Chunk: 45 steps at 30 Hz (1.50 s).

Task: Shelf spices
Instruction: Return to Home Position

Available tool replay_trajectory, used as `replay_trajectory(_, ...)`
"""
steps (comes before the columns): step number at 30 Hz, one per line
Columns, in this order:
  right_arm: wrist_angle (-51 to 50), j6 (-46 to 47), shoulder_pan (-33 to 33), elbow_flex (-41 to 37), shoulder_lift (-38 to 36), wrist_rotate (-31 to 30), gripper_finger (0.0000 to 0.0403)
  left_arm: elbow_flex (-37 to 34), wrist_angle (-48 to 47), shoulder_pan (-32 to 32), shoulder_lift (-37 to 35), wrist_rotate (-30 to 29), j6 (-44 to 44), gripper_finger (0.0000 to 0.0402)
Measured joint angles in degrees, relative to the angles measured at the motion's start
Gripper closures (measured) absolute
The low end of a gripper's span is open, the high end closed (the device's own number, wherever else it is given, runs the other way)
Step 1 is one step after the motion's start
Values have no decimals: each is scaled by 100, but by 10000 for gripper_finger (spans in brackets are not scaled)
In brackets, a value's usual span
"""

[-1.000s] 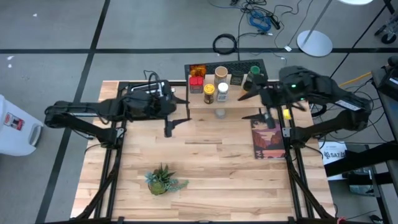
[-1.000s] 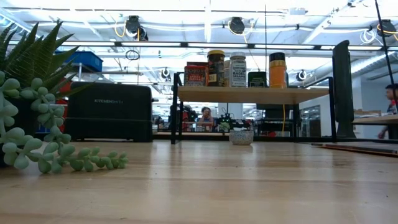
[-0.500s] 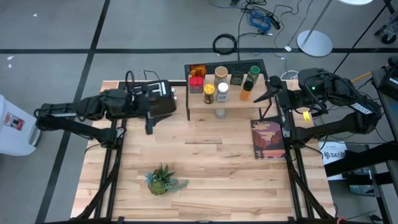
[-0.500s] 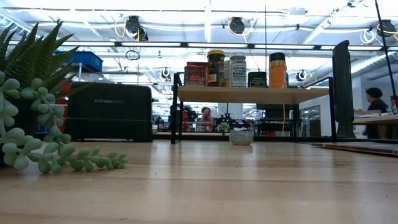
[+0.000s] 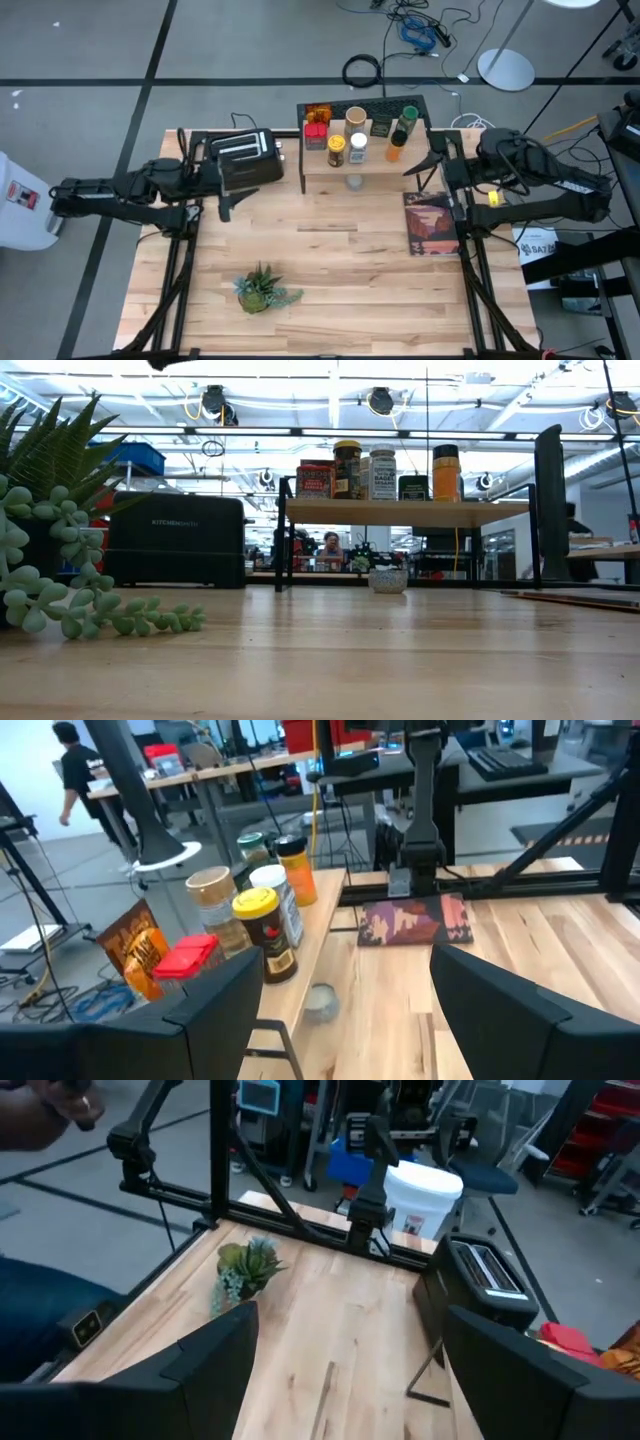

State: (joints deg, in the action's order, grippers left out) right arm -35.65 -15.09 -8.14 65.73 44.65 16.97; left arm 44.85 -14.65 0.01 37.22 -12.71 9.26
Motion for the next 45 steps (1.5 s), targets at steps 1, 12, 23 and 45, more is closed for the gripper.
replay_trajectory(1,137,35,0,-146,-46,-1,101,-136,91,-5,-94,0,-29,107)
replay_trajectory(12,1599,299,0,-1722,-522,419,101,-1588,1258,-3,-813,99,-299,107)
replay_trajectory(23,2171,379,-154,-2704,-1219,424,101,-2484,2429,-3,-1240,308,-250,107)
replay_trajectory(45,4987,1235,-754,-5443,-3081,439,101,-3971,4044,37,-1457,192,-449,107)
